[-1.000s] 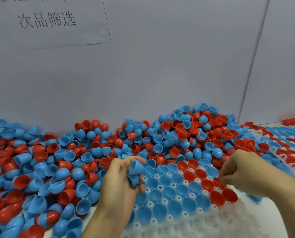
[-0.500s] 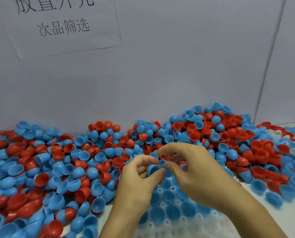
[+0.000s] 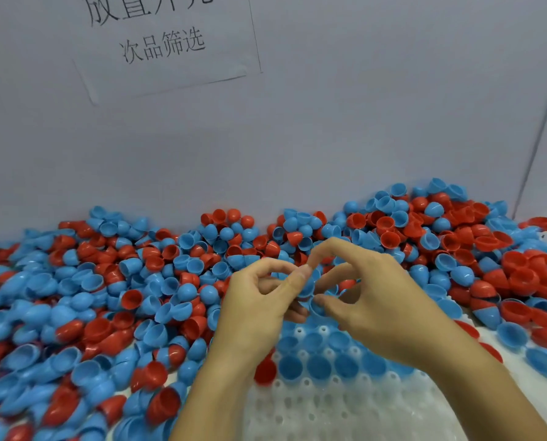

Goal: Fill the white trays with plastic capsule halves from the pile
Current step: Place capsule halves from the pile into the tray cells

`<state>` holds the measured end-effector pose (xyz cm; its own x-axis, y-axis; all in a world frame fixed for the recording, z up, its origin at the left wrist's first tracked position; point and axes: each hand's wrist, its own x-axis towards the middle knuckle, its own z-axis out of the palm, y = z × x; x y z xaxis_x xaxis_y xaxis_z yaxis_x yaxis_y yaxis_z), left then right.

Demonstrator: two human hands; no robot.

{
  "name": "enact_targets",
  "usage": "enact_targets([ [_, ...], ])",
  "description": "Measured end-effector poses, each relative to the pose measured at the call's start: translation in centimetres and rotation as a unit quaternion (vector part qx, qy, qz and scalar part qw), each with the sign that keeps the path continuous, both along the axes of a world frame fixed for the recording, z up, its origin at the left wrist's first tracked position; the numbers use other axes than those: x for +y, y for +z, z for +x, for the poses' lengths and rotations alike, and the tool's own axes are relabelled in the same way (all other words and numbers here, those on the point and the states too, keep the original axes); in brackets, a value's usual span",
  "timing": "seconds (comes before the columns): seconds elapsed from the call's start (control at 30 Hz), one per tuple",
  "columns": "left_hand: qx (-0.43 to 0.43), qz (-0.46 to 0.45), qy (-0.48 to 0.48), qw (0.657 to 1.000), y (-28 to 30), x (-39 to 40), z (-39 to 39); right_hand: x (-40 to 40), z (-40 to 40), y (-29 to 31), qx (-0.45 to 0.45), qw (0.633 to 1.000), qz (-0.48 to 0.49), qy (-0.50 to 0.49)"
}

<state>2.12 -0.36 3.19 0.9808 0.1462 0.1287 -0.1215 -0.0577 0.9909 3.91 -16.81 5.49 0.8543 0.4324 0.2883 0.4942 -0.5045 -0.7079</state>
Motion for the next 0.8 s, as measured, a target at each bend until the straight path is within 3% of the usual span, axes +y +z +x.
enact_targets([
  [0.3,0.065,0.011,0.025,0.998,1.2,1.0,-2.0,0.8,-0.6,0.8,0.028,0.999,0.007,0.025],
  [0.57,0.142,0.061,-0.002,0.988,2.7,1.9,-2.4,1.8,-1.0,0.7,0.010,0.994,-0.102,0.022],
  [0.67,0.144,0.032,0.070,0.986,2.6,2.7,-2.5,2.6,-1.6,0.8,0.019,0.990,-0.139,0.027],
  [0.8,0.075,-0.083,0.229,0.967,0.6,4.2,-2.7,3.9,-2.6,0.3,0.064,0.977,-0.198,0.041],
])
